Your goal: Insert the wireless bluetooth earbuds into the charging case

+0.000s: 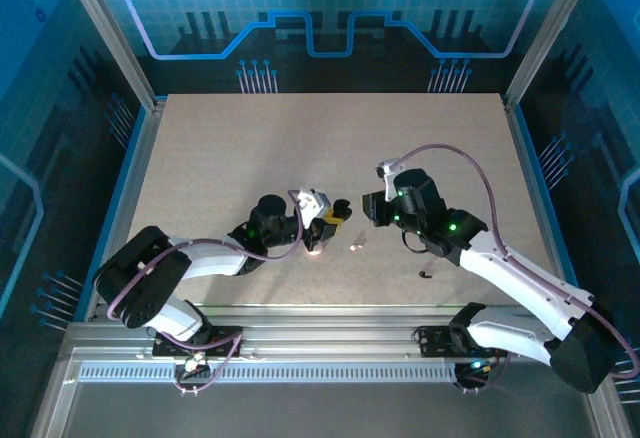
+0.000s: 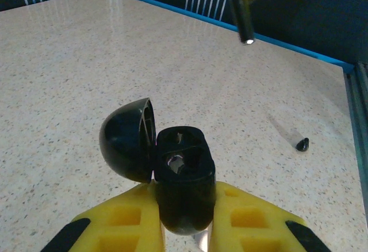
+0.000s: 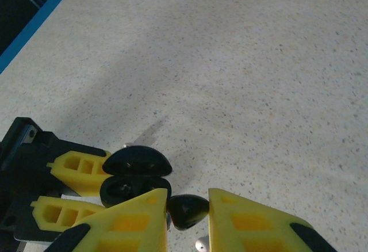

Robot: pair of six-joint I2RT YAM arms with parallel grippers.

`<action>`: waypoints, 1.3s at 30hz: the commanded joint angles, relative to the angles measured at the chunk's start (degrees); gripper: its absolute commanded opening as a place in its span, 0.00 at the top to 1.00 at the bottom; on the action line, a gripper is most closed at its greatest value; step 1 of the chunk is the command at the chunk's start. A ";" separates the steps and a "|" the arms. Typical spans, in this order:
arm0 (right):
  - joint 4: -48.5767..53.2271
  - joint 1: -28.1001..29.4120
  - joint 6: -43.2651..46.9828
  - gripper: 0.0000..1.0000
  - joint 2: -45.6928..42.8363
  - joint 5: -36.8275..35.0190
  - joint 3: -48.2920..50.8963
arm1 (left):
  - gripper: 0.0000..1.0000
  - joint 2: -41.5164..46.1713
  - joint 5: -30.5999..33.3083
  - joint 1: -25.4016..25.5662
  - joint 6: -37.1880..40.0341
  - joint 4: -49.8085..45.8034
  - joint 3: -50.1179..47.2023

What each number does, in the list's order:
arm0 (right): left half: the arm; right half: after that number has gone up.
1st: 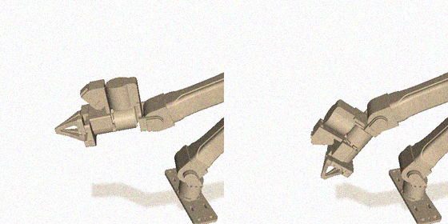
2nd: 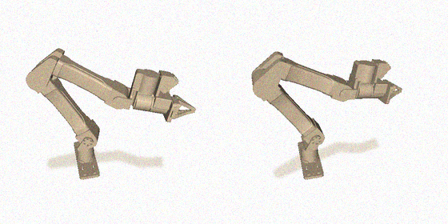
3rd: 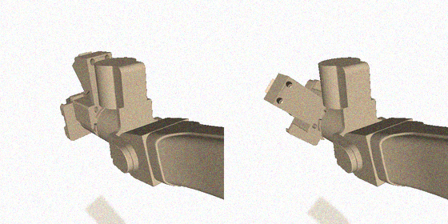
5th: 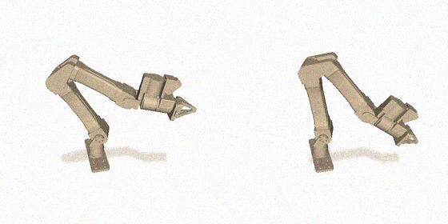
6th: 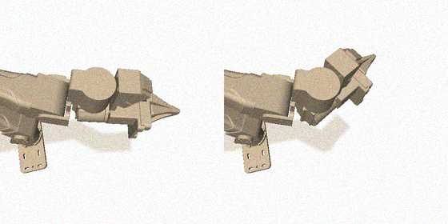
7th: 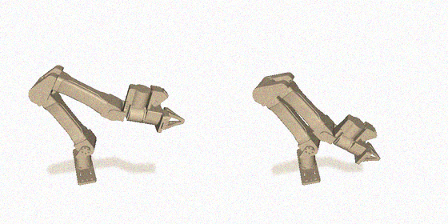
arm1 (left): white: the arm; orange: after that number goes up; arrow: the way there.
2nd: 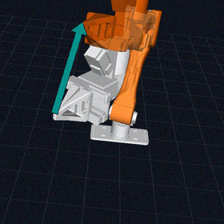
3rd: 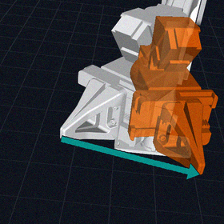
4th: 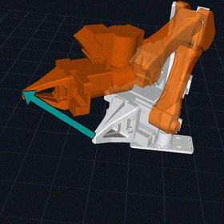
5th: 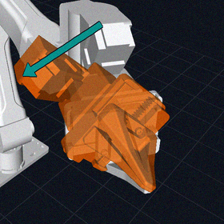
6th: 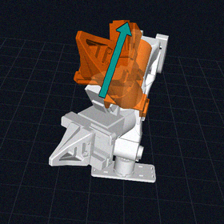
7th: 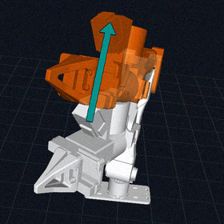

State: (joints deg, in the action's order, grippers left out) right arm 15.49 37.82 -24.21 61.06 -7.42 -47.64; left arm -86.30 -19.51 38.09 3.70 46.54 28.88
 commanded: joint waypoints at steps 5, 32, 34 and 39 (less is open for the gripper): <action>-7.24 -0.82 9.37 0.78 -3.66 8.83 2.30 | 0.92 1.14 -4.22 0.53 7.86 1.77 1.35; -20.10 -0.65 7.60 0.78 -6.98 10.18 11.59 | 0.92 3.05 0.96 2.00 16.34 9.66 -1.15; -21.55 -0.65 7.59 0.78 -7.17 9.71 11.94 | 0.92 3.11 1.05 2.21 17.17 10.00 -1.36; -24.18 -0.38 7.02 0.78 -8.77 8.08 13.54 | 0.92 3.87 3.18 3.09 20.54 10.03 -2.02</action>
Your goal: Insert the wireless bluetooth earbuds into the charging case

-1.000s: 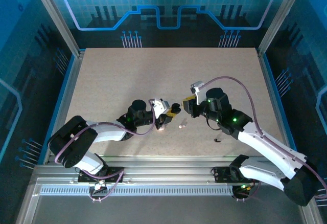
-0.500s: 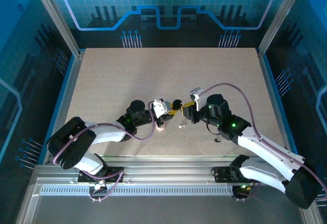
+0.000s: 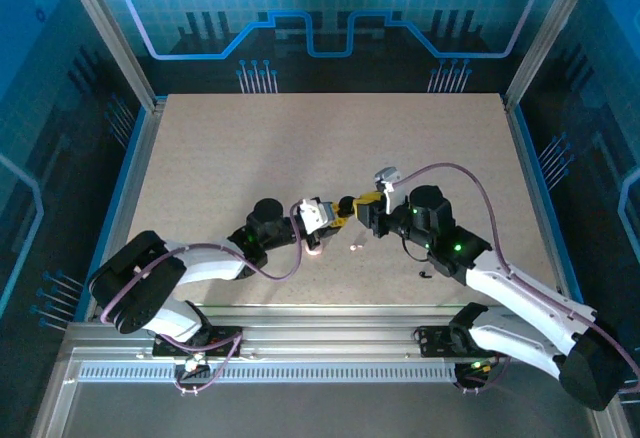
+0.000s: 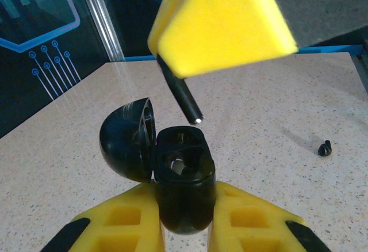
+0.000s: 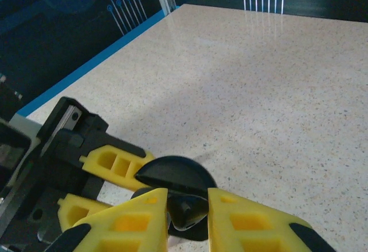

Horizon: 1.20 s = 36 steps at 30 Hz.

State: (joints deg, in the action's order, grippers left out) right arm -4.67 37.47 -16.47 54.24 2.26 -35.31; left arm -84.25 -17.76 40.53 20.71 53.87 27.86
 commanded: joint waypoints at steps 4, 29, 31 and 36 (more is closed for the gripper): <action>-4.30 0.05 -1.25 0.78 -3.16 -1.99 1.82 | 0.92 1.90 3.48 0.93 5.75 4.84 -2.05; -6.77 2.78 -0.86 0.78 1.48 -1.12 0.42 | 0.92 2.89 6.20 1.56 5.40 8.54 -3.25; -7.07 2.86 -0.71 0.79 1.55 -1.12 0.27 | 0.92 2.95 6.16 1.53 5.08 8.37 -3.20; -8.00 2.78 -0.76 0.79 1.48 -1.03 0.09 | 0.92 2.93 6.25 1.48 4.71 7.84 -3.04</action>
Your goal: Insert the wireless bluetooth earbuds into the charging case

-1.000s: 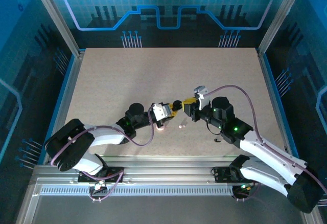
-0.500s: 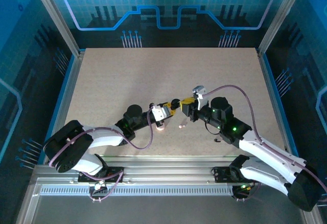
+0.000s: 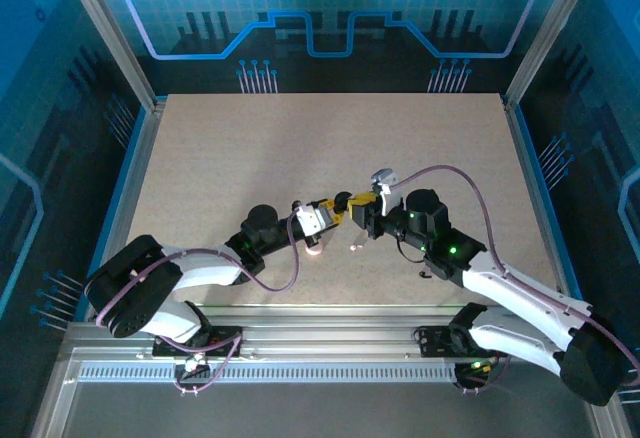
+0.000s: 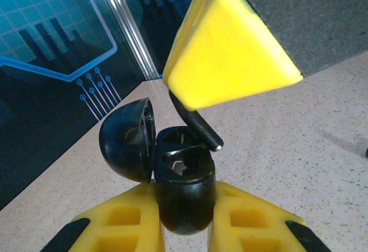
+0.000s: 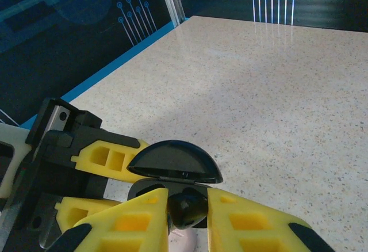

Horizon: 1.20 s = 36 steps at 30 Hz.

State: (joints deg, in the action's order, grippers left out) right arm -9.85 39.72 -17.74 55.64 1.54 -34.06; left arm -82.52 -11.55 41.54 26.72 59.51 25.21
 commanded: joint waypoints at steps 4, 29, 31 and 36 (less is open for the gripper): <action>-3.38 0.57 0.73 0.79 -0.39 -0.13 -1.36 | 0.92 1.22 0.74 0.49 -2.81 1.44 -0.17; -5.27 0.70 3.85 0.79 1.22 -2.06 -2.27 | 0.91 -0.36 -3.29 0.49 -16.27 3.96 1.86; -5.27 0.71 4.02 0.79 1.23 -2.11 -2.40 | 0.91 -0.45 -3.21 0.48 -16.43 4.00 1.86; -5.27 0.68 4.29 0.79 1.91 -1.99 -2.63 | 0.90 -0.34 -3.39 0.52 -17.34 3.97 2.03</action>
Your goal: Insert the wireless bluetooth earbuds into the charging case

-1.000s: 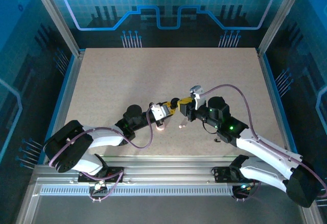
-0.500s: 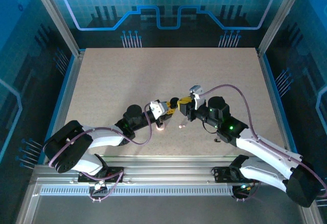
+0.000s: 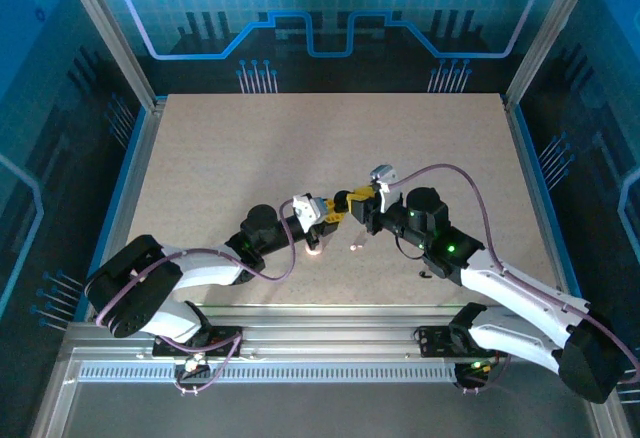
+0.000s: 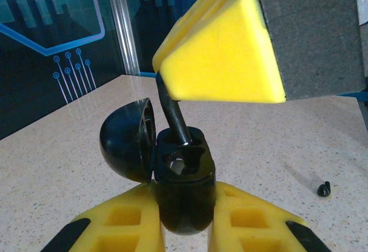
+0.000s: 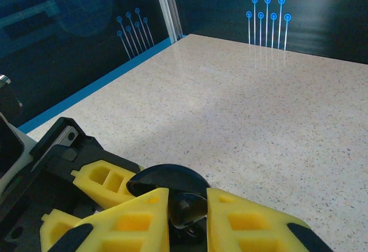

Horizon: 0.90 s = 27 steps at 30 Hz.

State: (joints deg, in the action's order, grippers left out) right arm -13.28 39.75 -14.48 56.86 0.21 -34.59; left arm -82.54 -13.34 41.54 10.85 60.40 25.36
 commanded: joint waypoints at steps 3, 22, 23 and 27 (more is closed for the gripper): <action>-1.84 0.72 1.03 0.79 1.22 -0.52 -2.41 | 0.90 -0.75 -1.82 0.49 -3.12 3.64 2.07; 1.87 1.03 2.79 0.80 -2.08 -1.47 -1.45 | 0.90 -2.63 -0.12 0.42 -7.40 9.07 2.06; 2.01 1.01 2.92 0.80 -2.34 -1.59 -1.45 | 0.90 -2.64 -0.14 0.44 -7.50 9.11 2.12; 2.83 0.97 3.32 0.80 -3.14 -1.50 -1.67 | 0.90 -2.80 -0.18 0.46 -7.44 9.12 2.29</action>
State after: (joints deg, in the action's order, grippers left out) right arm -11.88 39.88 -12.34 54.92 -0.49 -35.35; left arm -84.82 -13.72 41.54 4.38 66.02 25.76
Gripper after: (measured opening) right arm 0.203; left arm 0.182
